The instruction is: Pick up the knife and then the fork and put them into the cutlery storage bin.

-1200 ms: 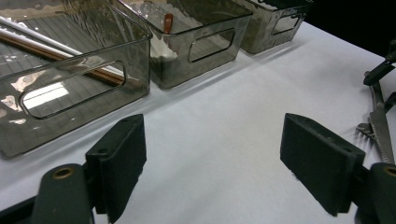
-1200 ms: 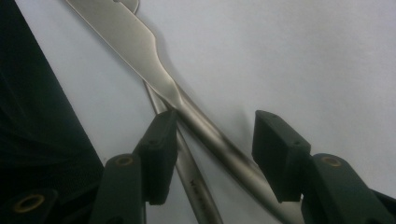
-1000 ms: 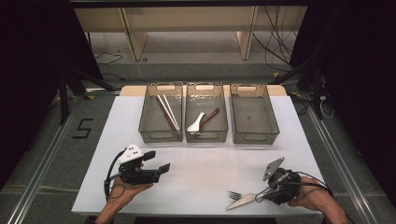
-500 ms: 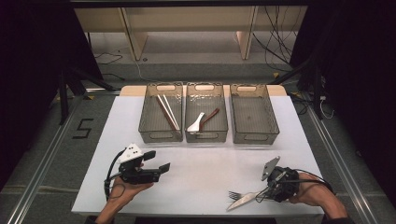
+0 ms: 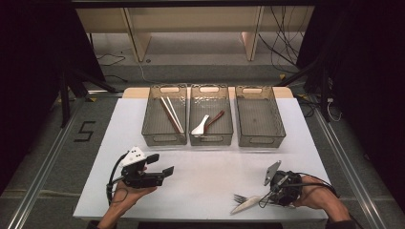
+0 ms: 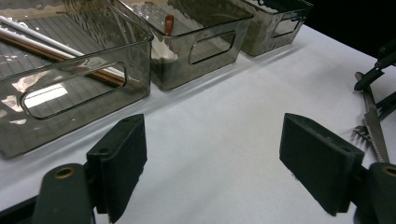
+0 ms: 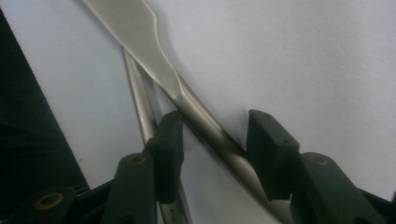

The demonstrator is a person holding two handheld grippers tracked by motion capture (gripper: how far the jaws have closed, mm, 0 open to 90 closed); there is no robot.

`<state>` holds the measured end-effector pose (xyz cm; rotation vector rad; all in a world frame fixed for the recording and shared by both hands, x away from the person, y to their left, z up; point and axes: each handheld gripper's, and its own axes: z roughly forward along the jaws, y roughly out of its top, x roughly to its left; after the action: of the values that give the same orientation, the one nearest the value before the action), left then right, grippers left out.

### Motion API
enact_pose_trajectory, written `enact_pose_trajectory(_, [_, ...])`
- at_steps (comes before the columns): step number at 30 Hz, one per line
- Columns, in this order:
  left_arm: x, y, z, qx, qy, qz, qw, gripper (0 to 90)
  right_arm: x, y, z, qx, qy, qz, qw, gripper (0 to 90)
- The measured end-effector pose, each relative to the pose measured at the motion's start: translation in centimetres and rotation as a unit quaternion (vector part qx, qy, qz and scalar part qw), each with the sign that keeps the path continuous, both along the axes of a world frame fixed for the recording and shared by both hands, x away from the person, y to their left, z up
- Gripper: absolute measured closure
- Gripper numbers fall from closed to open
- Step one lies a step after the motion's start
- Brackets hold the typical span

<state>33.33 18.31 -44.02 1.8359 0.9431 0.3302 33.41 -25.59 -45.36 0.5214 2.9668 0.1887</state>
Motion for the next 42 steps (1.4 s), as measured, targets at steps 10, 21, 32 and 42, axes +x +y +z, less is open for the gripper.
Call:
enact_pose_trajectory(10, [0.0,-0.05,-0.01,-0.001,0.0,0.001,1.0,22.5,-0.07,0.23,0.02,0.0,0.012,-0.014,0.9998,67.6])
enact_pose_trajectory(21, [0.01,-0.07,-0.02,0.001,0.002,-0.001,1.0,22.5,-0.21,0.39,0.0,0.01,0.017,-0.022,0.9996,79.3])
enact_pose_trajectory(32, [0.01,-0.04,-0.03,0.001,0.002,-0.001,1.0,22.5,-0.48,0.37,0.04,0.012,0.009,-0.016,0.9998,80.4])
enact_pose_trajectory(42, [0.01,0.04,-0.02,-0.001,0.002,0.002,1.0,22.5,-0.61,0.36,0.34,0.041,-0.009,-0.03,0.9986,80.7])
